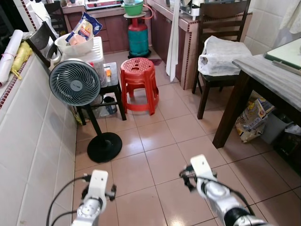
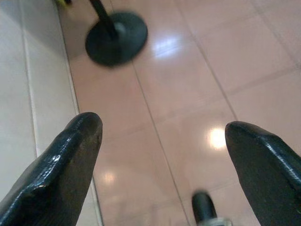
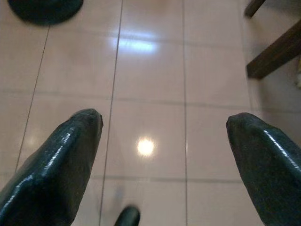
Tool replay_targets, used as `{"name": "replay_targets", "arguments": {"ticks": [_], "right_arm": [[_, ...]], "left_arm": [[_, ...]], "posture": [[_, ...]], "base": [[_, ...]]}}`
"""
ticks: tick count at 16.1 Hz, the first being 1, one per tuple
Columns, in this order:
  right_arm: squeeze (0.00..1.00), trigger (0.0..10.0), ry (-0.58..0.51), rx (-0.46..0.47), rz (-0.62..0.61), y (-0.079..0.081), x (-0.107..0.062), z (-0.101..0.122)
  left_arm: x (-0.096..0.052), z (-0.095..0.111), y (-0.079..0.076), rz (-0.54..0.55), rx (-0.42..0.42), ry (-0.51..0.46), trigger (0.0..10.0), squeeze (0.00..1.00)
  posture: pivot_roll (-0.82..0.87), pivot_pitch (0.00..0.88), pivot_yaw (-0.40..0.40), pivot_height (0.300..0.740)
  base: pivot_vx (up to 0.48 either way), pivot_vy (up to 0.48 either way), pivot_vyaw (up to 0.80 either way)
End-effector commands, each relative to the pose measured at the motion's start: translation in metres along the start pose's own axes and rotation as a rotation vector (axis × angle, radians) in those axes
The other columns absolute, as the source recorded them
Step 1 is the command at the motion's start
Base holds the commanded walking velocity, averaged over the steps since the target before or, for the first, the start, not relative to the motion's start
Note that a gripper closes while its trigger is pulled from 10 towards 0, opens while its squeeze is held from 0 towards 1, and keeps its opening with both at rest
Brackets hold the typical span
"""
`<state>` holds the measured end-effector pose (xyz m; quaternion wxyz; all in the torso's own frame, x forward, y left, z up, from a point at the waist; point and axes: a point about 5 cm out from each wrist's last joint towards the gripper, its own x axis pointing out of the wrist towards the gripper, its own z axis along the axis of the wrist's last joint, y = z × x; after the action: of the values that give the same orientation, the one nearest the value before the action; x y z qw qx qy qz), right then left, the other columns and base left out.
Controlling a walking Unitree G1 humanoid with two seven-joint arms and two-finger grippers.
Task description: Setting the table
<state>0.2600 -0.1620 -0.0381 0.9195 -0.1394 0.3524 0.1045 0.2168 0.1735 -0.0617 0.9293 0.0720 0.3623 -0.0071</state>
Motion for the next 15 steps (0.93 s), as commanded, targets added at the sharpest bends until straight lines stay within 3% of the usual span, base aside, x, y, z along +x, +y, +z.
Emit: {"name": "replay_targets", "arguments": {"ticks": [1, 5, 6, 7, 13, 15], "right_arm": [[0.00, 10.0, 0.062, 0.006, 0.017, 0.008, -0.002, -0.014], [0.00, 10.0, 0.137, 0.012, 0.011, 0.010, -0.006, -0.034], [0.00, 10.0, 0.149, 0.066, 0.004, 0.008, -0.008, -0.038], [0.00, 10.0, 0.160, 0.060, -0.003, 0.004, -0.009, -0.042], [0.00, 10.0, 0.180, -0.026, 0.023, 0.002, -0.010, -0.046], [0.00, 10.0, 0.180, -0.030, 0.036, 0.004, -0.010, -0.045]], "left_arm": [[-0.001, -0.012, 0.004, 0.021, 0.004, 0.072, 10.0, 0.00], [-0.009, -0.039, 0.011, 0.027, 0.045, 0.195, 10.0, 0.00], [-0.014, -0.050, 0.018, 0.042, 0.071, 0.241, 10.0, 0.00], [-0.016, -0.055, 0.021, 0.044, 0.077, 0.266, 10.0, 0.00], [-0.022, -0.069, 0.023, 0.058, 0.056, 0.315, 10.0, 0.00], [-0.023, -0.070, 0.022, 0.064, 0.049, 0.318, 10.0, 0.00]], "posture": [[-0.05, 0.000, 0.091, 0.740], [-0.06, 0.000, 0.088, 0.740], [-0.06, 0.000, 0.081, 0.740], [-0.06, 0.000, 0.079, 0.740], [-0.05, 0.000, 0.055, 0.740], [-0.03, 0.000, 0.041, 0.740]], "base": [[0.000, 0.000, 0.00], [0.000, 0.000, 0.00], [0.000, 0.000, 0.00], [0.000, 0.000, 0.60], [0.000, 0.000, 0.80], [0.000, 0.000, 0.00]]}}
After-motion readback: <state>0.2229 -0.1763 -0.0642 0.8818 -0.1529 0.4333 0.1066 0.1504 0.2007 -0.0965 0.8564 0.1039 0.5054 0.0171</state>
